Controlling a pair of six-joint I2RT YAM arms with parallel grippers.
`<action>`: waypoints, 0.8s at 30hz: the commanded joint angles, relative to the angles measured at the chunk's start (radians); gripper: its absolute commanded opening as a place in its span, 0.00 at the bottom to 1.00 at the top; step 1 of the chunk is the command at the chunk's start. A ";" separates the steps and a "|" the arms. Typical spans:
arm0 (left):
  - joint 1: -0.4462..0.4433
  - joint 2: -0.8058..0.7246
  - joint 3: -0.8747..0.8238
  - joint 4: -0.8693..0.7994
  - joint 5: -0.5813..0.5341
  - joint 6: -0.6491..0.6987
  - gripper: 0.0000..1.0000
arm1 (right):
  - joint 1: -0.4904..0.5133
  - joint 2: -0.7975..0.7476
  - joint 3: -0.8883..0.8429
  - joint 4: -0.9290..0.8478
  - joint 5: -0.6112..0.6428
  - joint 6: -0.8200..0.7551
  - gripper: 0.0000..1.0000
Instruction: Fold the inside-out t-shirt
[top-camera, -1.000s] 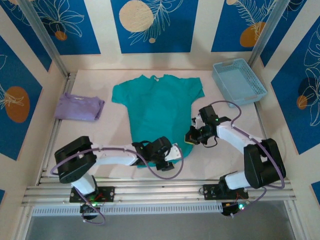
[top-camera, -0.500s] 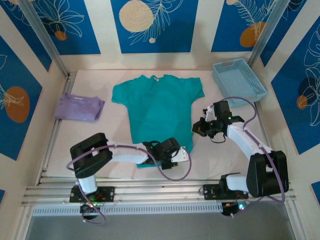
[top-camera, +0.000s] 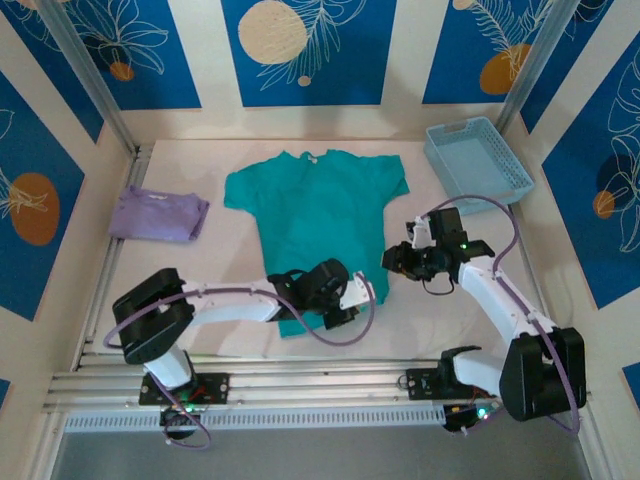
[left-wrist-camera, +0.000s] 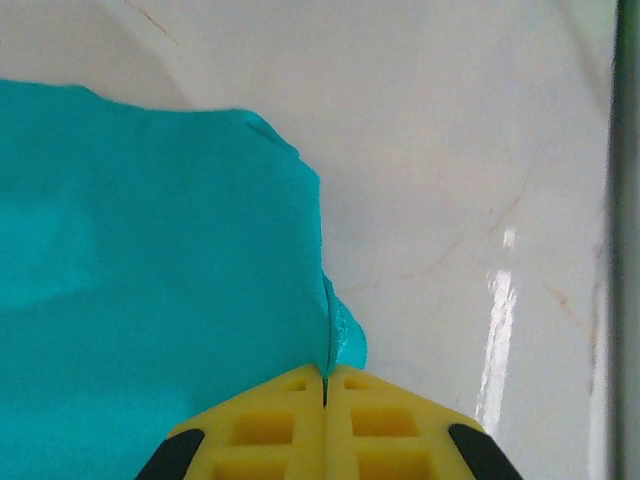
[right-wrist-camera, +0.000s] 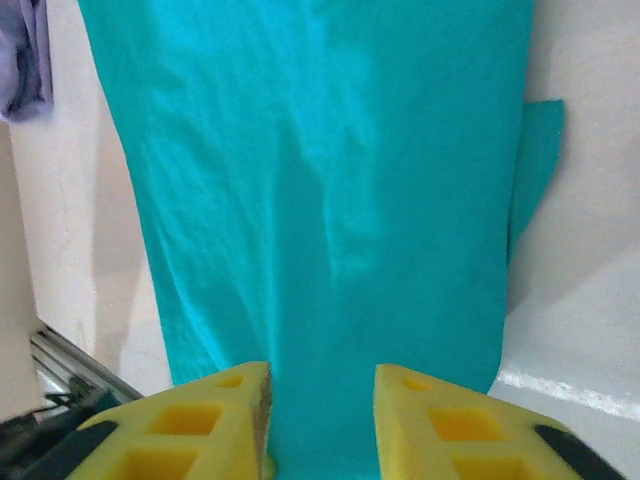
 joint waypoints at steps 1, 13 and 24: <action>0.042 -0.037 -0.032 0.037 0.125 -0.093 0.03 | 0.028 -0.020 -0.035 -0.029 0.011 -0.005 0.38; 0.209 -0.166 -0.104 0.154 0.153 -0.397 0.00 | 0.131 -0.187 -0.129 0.070 0.048 -0.012 0.51; 0.291 -0.300 0.012 -0.027 0.077 -0.461 0.00 | 0.623 -0.235 -0.279 0.546 0.387 -0.189 0.69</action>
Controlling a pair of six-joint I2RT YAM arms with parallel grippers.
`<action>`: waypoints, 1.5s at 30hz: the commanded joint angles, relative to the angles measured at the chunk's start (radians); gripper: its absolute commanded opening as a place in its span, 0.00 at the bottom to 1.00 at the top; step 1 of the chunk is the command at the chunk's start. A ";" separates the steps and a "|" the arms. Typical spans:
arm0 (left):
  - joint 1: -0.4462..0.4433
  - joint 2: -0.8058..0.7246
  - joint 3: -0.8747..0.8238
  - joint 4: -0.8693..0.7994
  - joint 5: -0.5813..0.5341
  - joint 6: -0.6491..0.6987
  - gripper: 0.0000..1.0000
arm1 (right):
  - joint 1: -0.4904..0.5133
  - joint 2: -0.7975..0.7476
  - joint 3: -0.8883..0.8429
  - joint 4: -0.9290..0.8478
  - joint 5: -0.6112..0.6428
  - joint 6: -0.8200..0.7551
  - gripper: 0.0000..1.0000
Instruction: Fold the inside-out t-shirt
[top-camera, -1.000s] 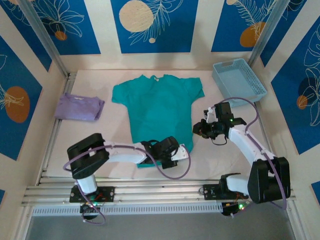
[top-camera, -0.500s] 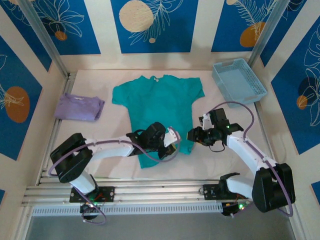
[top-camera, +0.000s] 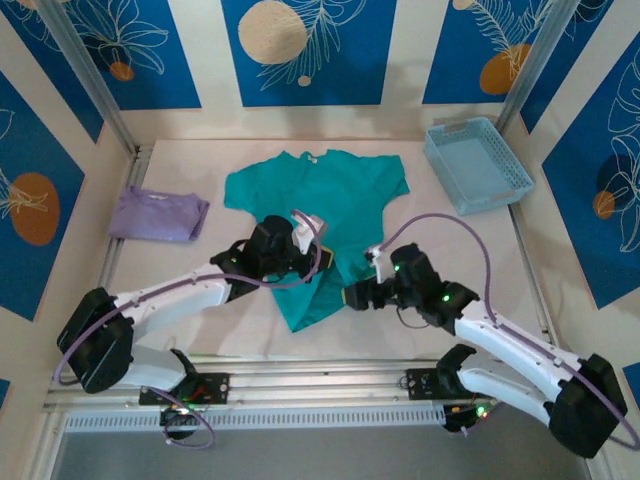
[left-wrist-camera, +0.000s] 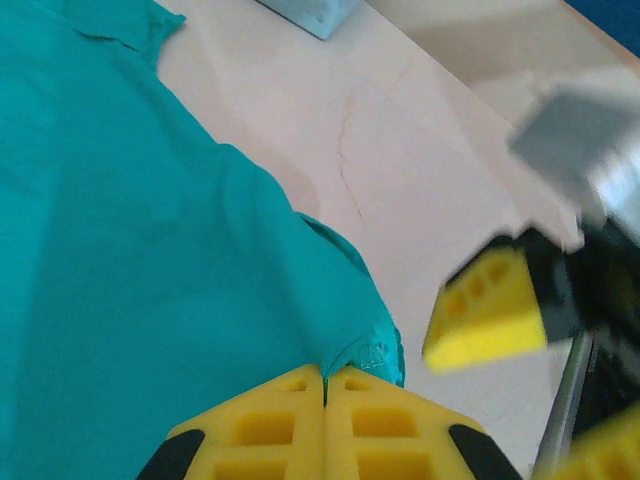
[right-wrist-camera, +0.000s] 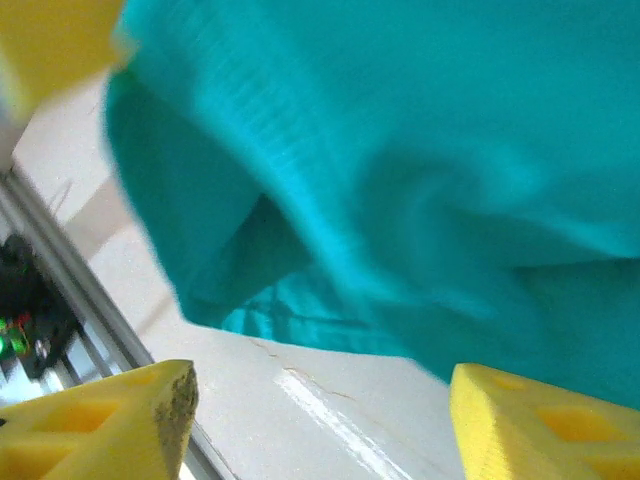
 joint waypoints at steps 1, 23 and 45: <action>0.010 -0.029 0.079 -0.118 -0.032 -0.007 0.00 | 0.119 0.059 -0.043 0.230 0.145 -0.136 0.69; 0.049 -0.139 0.282 -0.368 0.133 0.105 0.00 | 0.145 0.845 0.142 0.841 0.598 -0.467 0.59; 0.020 -0.026 0.676 -0.337 0.353 0.049 0.00 | 0.040 1.084 0.722 -0.010 0.595 -0.157 0.84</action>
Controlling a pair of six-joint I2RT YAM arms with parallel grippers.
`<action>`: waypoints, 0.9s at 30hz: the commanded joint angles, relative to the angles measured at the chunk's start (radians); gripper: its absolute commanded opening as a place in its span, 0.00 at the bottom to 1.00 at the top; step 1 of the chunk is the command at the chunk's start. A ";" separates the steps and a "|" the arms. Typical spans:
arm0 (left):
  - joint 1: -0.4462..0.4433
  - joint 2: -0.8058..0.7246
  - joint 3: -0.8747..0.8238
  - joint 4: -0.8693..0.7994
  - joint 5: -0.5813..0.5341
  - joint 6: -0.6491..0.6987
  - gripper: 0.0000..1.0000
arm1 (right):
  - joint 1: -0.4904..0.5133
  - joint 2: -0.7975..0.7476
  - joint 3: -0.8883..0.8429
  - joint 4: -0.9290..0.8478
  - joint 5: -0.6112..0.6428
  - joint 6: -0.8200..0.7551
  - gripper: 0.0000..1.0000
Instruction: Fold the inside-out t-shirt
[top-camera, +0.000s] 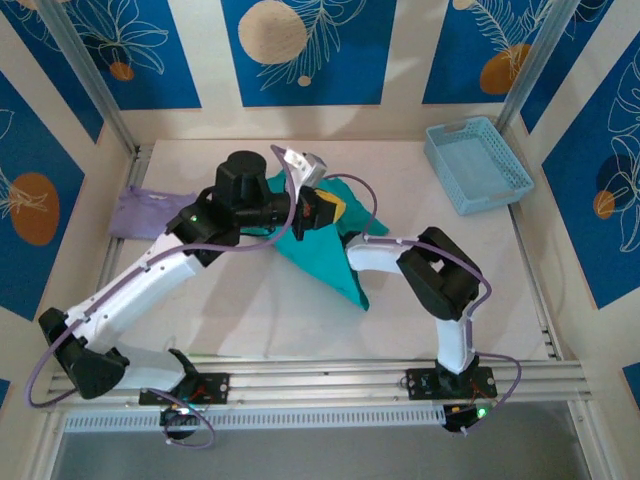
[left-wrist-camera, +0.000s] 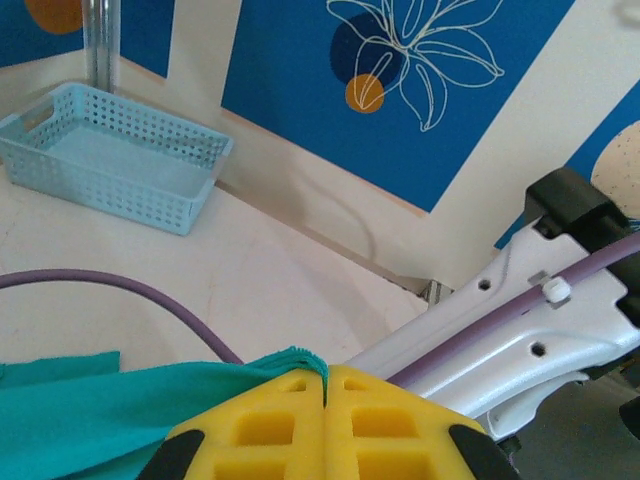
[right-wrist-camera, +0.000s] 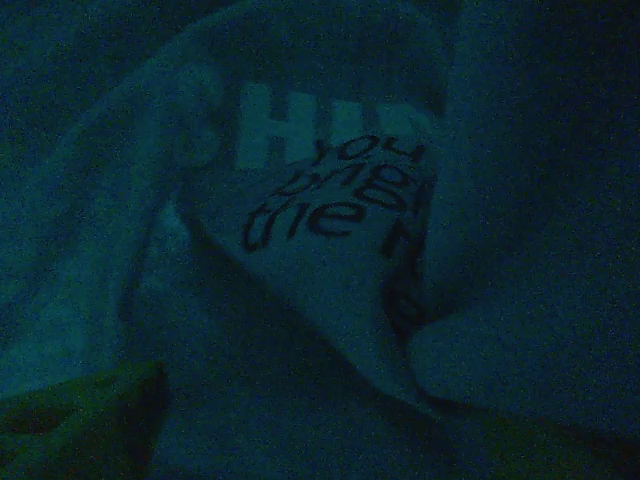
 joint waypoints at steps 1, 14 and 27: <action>-0.014 0.001 0.115 0.020 0.083 -0.004 0.00 | -0.033 0.046 0.069 -0.205 -0.044 0.077 0.85; 0.015 0.015 0.340 -0.099 -0.185 0.130 0.00 | -0.090 0.126 0.215 -0.508 -0.239 0.151 0.80; 0.032 -0.028 0.203 -0.015 -0.122 0.084 0.00 | -0.134 0.029 0.242 -0.392 -0.354 0.117 0.80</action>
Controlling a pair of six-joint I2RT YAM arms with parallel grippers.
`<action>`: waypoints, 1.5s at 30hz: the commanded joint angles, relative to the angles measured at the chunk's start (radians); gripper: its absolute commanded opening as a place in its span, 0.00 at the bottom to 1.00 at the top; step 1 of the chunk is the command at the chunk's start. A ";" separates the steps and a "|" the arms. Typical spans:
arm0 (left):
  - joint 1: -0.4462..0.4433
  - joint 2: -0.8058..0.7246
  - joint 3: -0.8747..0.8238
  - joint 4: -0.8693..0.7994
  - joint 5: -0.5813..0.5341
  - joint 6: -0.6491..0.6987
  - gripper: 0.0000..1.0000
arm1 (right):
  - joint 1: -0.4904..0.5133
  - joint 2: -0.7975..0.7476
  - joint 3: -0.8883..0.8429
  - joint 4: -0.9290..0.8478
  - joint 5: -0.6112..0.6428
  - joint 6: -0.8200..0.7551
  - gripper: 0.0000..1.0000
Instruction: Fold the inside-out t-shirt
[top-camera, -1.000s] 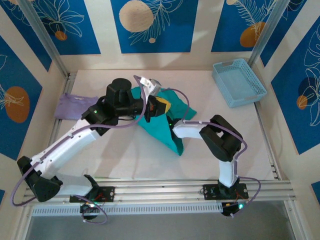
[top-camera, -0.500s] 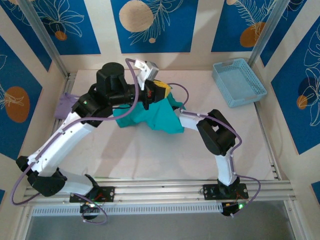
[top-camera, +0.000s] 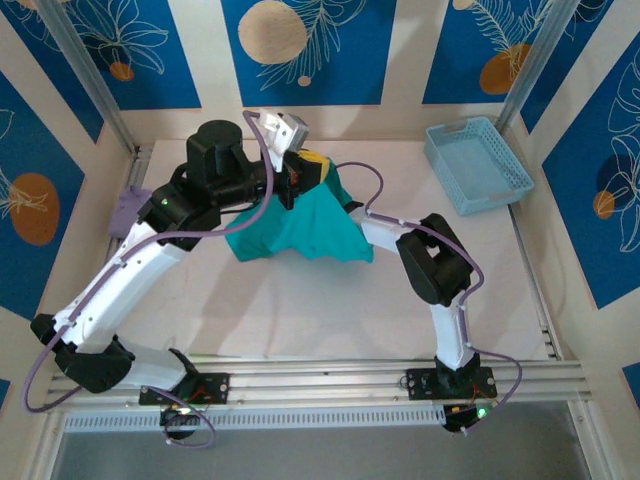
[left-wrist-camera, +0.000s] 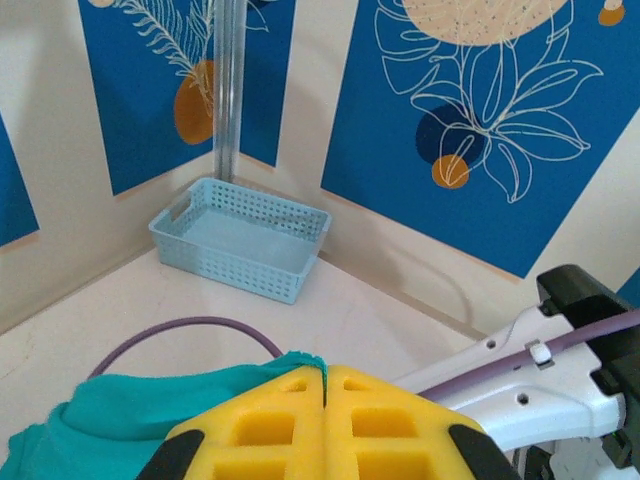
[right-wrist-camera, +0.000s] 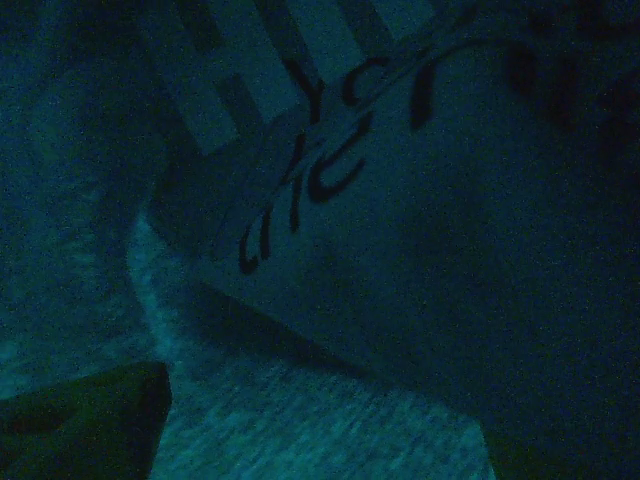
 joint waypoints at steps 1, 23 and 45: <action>0.000 -0.056 -0.063 0.130 0.065 -0.026 0.00 | -0.025 -0.079 -0.005 0.063 -0.083 -0.002 0.80; 0.001 -0.114 -0.006 0.160 0.130 -0.044 0.00 | -0.050 0.131 0.206 -0.118 -0.084 -0.019 0.73; 0.345 -0.076 -0.405 0.158 -0.531 -0.115 0.00 | -0.102 -0.437 -0.274 0.240 -0.459 -0.096 0.00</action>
